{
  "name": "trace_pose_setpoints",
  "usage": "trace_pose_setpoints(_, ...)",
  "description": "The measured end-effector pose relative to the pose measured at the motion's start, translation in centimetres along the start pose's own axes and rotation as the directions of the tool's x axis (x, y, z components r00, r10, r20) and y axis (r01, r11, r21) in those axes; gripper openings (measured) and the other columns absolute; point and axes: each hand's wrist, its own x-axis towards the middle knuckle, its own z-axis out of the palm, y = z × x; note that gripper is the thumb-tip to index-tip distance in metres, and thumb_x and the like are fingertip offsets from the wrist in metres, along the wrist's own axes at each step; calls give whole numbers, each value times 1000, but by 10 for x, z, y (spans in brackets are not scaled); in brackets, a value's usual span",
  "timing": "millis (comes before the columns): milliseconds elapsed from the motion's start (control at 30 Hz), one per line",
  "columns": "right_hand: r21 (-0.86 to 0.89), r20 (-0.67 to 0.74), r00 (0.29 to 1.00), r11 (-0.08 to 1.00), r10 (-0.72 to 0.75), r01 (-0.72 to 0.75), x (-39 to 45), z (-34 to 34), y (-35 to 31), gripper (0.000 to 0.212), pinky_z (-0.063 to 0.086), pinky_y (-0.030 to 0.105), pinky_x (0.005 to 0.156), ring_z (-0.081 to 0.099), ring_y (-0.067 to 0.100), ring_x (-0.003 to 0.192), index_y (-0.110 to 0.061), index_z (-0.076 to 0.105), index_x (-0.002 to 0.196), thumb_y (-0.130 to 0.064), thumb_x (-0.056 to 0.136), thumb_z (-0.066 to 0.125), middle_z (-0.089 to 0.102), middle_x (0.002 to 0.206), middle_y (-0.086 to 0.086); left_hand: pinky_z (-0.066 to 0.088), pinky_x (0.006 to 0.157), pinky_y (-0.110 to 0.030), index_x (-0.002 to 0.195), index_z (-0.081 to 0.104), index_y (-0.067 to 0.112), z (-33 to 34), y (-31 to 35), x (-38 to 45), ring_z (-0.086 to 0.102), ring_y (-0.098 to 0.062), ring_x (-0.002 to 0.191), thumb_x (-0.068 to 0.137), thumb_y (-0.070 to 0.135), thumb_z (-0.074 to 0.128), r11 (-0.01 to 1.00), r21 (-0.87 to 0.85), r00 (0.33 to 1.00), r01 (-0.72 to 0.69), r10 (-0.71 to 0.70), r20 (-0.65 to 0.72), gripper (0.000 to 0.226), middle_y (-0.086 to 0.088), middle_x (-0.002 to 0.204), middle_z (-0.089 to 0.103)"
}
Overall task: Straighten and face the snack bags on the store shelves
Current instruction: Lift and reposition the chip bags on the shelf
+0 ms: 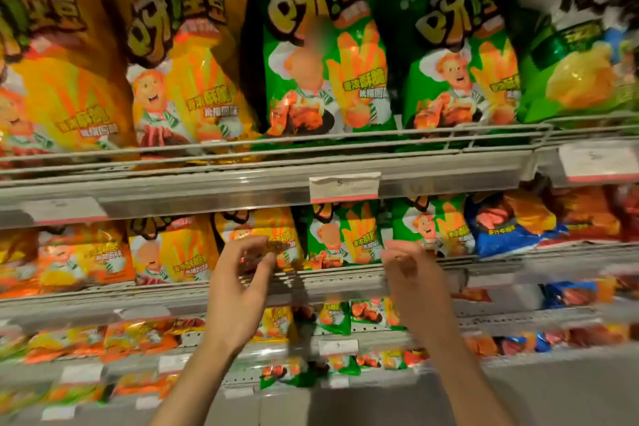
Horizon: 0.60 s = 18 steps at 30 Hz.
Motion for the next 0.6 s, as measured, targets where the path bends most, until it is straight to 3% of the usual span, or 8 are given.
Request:
trace_pose_setpoints(100,49,5,994,993,105,-105,-20,-23,-18,8,51,19,74,67,-1,81,-28,67,97,-21,97,66,71,87,-15,53,85,-25,108,67,32,-7,37,-14,65,1,99,98,19,66,983,-55,984,174,-171,43,17,21,106,69)
trace_pose_setpoints(200,77,-40,985,984,166,-162,-41,-56,-44,7,44,9,68,64,-3,74,-15,70,97,-9,96,66,70,82,-7,50,80,-26,104,66,40,-14,83,-27,64,3,98,98,22,65,954,-91,957,284,-276,91,19,27,102,68)
trace_pose_setpoints(333,93,-71,958,958,278,-271,-62,-117,-80,8,43,12,62,61,1,62,-13,70,89,-10,96,67,66,63,-15,49,73,-9,97,65,43,-21,152,-40,66,6,96,98,16,65,932,-106,934,346,-332,130,27,15,111,71)
trace_pose_setpoints(467,90,-77,946,947,315,-309,-69,-181,-102,14,45,19,64,59,3,63,-18,69,82,-10,94,69,67,66,-18,52,84,-27,91,66,44,-12,206,-48,67,5,91,98,17,67,913,-103,916,395,-382,126,28,25,94,72)
trace_pose_setpoints(533,190,-72,928,919,365,-346,-68,-213,-103,8,50,27,72,62,10,70,-17,70,82,-14,89,69,71,69,-9,52,81,-27,91,68,36,7,229,-55,68,-1,91,98,16,66,903,-117,909,413,-401,112,21,22,93,73)
trace_pose_setpoints(600,278,-59,908,881,414,-384,-62,-244,-94,14,50,33,72,59,20,71,-9,69,81,-2,92,65,67,69,3,52,80,-26,94,69,23,31,249,-63,70,-7,91,98,14,66,908,-130,916,397,-386,107,11,14,92,74)
